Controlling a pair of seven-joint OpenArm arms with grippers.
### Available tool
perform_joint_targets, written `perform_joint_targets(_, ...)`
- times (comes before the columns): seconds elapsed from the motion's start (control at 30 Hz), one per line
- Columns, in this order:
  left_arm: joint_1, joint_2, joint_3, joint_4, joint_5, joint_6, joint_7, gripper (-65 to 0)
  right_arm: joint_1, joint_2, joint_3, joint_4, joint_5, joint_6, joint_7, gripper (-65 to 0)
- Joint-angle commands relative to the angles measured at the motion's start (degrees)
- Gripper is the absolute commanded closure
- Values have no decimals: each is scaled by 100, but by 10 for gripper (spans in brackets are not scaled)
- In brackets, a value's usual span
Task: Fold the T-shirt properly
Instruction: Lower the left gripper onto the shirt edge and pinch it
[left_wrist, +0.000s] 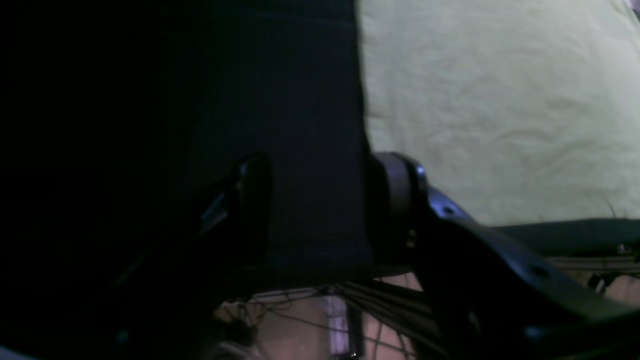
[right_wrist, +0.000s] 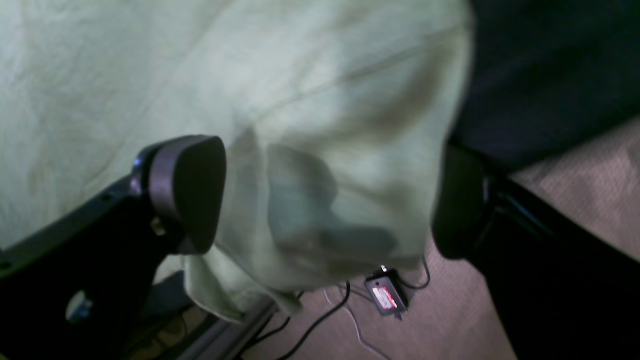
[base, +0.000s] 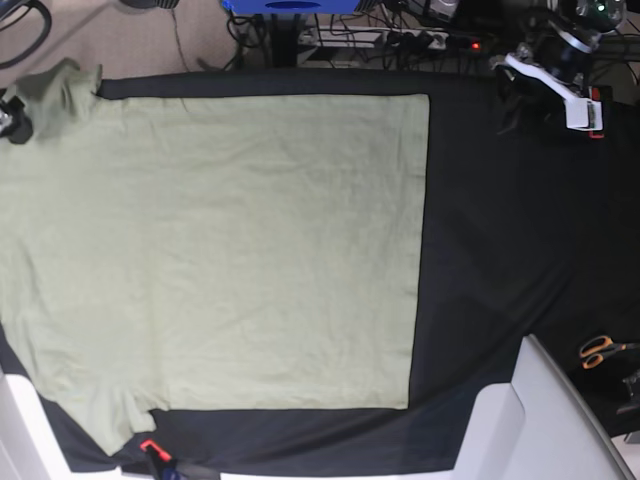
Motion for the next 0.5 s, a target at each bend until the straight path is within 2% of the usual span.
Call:
perform_joint_targets(0.0,19,-2,2,-9,-83,-16,-111,-283,-46,-99,-103,-38,-93,8,-339,-551)
perform_joint_targets(0.07,-68,165,-16,-88,-83,-16,-120,-283,-46,-169,-130,-46,-102,8,-180,-465)
perform_joint_targets(0.13,-148,306,-34,-115,-74,-16,-120,-285,-46,-187,-139,-64,-119,8,-84,-347)
perform_joint_targets(0.3,-174,367,19,-106,-118,-25,-120,-295,-54,-160,-139,-64,-128,8,-84,-45)
perform_joint_targets(0.33,-183,376,19,-106,-118,-25,-120,-314,-54,-160,-139,-64,-128,8,-84,0)
perform_joint_targets(0.47,-183,411,19,-176,-118,-25,-120,-418,-63,-160,-139,-64,-128,8,-57,-6)
